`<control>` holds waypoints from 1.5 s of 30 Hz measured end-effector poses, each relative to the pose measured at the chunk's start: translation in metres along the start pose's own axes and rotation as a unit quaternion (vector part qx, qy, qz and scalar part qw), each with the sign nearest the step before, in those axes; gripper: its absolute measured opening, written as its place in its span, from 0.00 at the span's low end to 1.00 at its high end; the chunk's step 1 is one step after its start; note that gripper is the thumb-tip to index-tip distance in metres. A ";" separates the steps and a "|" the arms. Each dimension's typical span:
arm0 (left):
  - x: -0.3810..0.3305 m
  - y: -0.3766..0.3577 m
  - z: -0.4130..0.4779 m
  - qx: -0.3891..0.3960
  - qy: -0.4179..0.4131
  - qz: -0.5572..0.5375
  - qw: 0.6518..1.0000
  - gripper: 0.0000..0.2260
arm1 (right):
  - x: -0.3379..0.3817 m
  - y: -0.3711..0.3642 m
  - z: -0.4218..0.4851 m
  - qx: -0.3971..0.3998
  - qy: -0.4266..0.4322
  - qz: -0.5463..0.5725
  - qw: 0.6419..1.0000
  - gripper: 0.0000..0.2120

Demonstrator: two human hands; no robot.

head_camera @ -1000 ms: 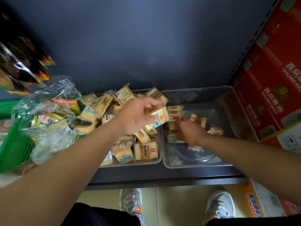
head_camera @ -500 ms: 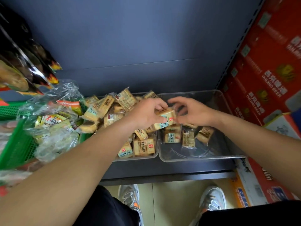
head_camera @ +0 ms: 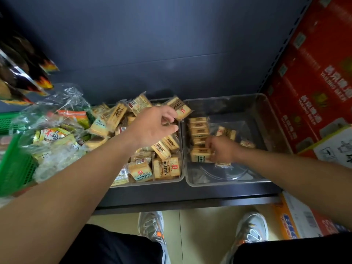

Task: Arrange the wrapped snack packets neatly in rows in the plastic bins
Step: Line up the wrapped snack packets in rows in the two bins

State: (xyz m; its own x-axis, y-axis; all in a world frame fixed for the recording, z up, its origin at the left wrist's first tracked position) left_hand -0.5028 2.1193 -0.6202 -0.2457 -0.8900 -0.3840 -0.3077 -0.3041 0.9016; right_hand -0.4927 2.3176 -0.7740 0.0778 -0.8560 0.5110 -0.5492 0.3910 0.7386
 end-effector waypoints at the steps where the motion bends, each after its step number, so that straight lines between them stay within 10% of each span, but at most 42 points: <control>1: 0.000 -0.002 0.001 0.004 -0.001 0.001 1.000 0.16 | -0.001 -0.003 0.003 -0.006 0.001 -0.041 0.999 0.17; 19: 0.017 0.017 -0.022 -0.055 0.008 -0.009 0.998 0.10 | 0.028 -0.001 -0.009 0.009 0.004 -0.212 0.977 0.17; 31: 0.122 0.035 -0.120 -0.043 0.099 0.017 0.994 0.06 | 0.197 0.061 -0.083 -0.133 0.134 0.113 0.975 0.04; 36: 0.166 0.041 -0.145 -0.041 0.156 -0.012 0.987 0.07 | 0.250 0.005 -0.063 -0.022 0.201 -0.038 0.979 0.20; 45: 0.175 0.024 -0.142 0.025 0.129 0.011 0.991 0.14 | 0.256 -0.024 -0.034 -0.031 0.180 -0.170 0.968 0.20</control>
State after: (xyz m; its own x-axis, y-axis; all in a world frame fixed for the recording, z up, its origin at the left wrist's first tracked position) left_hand -0.4230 1.9080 -0.6377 -0.0125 -0.9556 -0.2944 -0.3521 -0.2713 0.8958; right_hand -0.4309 2.1006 -0.6459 0.5377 -0.7693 0.3451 -0.3905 0.1355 0.9106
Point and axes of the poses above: each hand's wrist, its own z-axis towards the middle knuckle, its own y-axis out of the back of the hand, x = y × z, the point moved 7 cm from there along z, towards the middle knuckle, and after that the axes turned 11 degrees about z, right-handed, at the moved point
